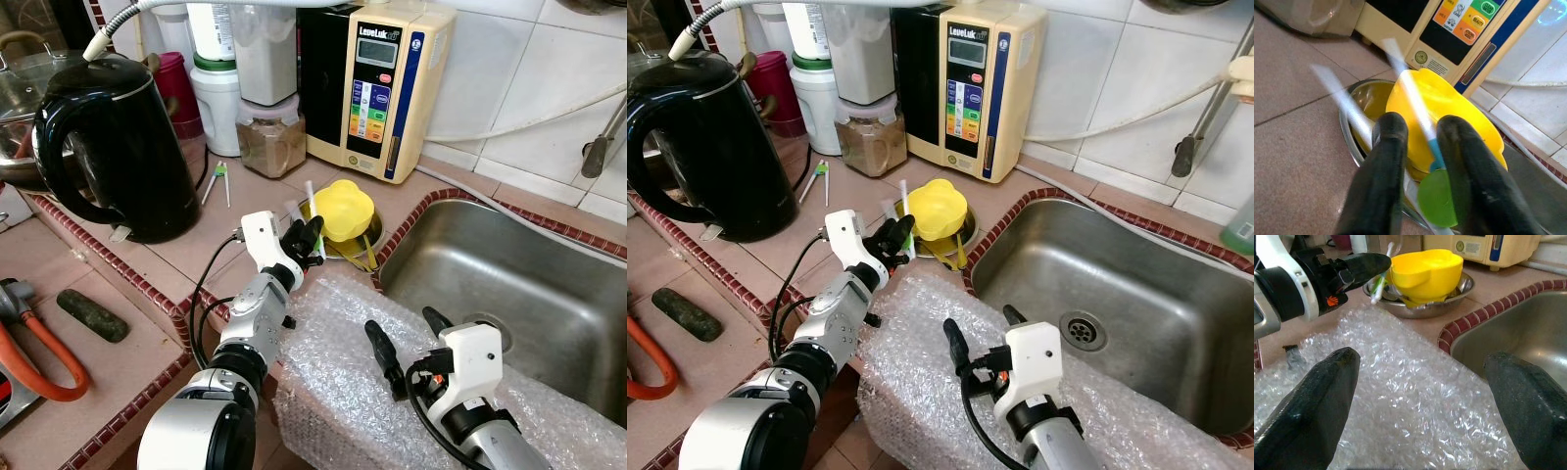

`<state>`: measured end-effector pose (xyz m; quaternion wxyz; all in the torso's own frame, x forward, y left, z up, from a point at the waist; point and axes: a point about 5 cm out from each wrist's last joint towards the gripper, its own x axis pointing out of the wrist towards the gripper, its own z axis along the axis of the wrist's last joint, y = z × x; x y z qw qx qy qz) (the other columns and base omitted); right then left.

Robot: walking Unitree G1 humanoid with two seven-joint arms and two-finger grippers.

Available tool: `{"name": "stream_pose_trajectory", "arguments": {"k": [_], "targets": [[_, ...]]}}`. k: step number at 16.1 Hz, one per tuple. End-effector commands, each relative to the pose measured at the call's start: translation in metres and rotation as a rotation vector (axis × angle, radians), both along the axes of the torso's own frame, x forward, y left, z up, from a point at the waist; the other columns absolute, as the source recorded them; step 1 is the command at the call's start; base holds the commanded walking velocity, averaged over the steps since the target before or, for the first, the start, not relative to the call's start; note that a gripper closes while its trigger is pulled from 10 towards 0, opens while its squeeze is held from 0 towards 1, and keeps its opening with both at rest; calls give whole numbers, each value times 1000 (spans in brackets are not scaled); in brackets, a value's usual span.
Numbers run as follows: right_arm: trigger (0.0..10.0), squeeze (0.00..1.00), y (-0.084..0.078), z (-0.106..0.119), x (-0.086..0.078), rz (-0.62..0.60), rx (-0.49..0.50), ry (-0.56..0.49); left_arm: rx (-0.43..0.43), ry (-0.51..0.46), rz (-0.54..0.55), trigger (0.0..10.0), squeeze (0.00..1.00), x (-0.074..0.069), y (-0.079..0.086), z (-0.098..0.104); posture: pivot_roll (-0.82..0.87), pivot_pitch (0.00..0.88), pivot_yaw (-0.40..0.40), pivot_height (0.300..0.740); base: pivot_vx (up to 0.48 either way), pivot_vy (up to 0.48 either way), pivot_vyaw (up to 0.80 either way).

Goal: Kitchen organization

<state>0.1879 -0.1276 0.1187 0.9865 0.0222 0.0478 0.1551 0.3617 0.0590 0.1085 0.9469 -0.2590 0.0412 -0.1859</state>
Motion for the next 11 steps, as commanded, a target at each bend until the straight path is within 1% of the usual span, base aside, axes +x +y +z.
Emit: {"name": "stream_pose_trajectory", "arguments": {"k": [1,6,7,9,11], "targets": [[10000,0,0,0,1,4,0,-2,-30,-11,-44,0,0,0,-17,8,-81,0,40,740,0,0,0],[10000,0,4,-4,0,20,-11,15,-35,-13,-68,0,0,-1,-19,8,-76,0,43,740,0,0,0],[10000,0,4,-6,0,25,-12,23,-22,-48,-62,0,0,0,-16,12,-75,0,44,740,0,0,0],[10000,0,4,-6,-1,28,-12,25,-16,-73,-55,0,0,1,-12,15,-68,0,41,740,0,0,0],[10000,0,5,-6,2,36,-13,20,-14,-138,-45,0,0,3,-2,22,-61,0,37,740,0,0,0]]}}
